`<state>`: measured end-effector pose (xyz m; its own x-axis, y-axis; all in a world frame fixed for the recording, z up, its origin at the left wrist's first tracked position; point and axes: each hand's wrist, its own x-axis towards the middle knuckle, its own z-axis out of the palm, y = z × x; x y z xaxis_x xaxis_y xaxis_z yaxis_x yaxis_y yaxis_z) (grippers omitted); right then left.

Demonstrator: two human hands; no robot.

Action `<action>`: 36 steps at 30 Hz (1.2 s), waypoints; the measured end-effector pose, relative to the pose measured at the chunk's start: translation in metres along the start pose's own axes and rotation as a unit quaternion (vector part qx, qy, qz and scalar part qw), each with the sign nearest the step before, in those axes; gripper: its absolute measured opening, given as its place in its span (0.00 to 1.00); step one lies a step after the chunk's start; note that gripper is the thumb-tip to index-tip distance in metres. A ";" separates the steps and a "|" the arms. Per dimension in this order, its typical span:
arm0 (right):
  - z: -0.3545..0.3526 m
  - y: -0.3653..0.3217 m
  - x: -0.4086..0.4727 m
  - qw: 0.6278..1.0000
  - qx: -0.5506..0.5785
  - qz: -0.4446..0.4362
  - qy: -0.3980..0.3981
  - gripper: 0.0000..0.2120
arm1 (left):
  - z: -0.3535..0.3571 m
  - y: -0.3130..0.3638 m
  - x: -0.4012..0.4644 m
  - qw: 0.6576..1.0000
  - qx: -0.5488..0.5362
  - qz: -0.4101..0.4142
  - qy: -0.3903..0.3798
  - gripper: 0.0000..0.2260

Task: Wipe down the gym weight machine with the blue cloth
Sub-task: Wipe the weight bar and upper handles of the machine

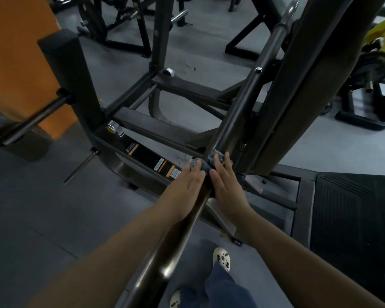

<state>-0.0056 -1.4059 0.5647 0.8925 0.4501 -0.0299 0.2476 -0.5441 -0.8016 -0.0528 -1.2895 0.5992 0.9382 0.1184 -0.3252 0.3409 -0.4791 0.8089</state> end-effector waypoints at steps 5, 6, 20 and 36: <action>-0.001 0.006 -0.009 0.987 0.140 0.076 0.015 0.21 | -0.014 -0.005 0.017 0.999 0.035 -0.004 0.013 0.18; 0.001 0.008 -0.014 0.982 0.170 0.078 0.040 0.20 | -0.019 -0.008 0.019 0.997 0.073 0.001 0.036 0.19; -0.001 0.007 -0.001 0.826 0.400 0.362 0.162 0.11 | 0.018 0.002 0.011 0.885 0.427 0.186 0.020 0.22; -0.006 -0.017 -0.015 0.990 -0.127 0.014 -0.050 0.25 | -0.017 -0.004 0.045 0.998 -0.050 -0.035 -0.023 0.20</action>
<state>-0.0210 -1.4073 0.5826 0.8616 0.4933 -0.1200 0.3212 -0.7128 -0.6235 -0.0106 -1.2677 0.5897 0.9092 0.1067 -0.4026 0.4113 -0.3811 0.8280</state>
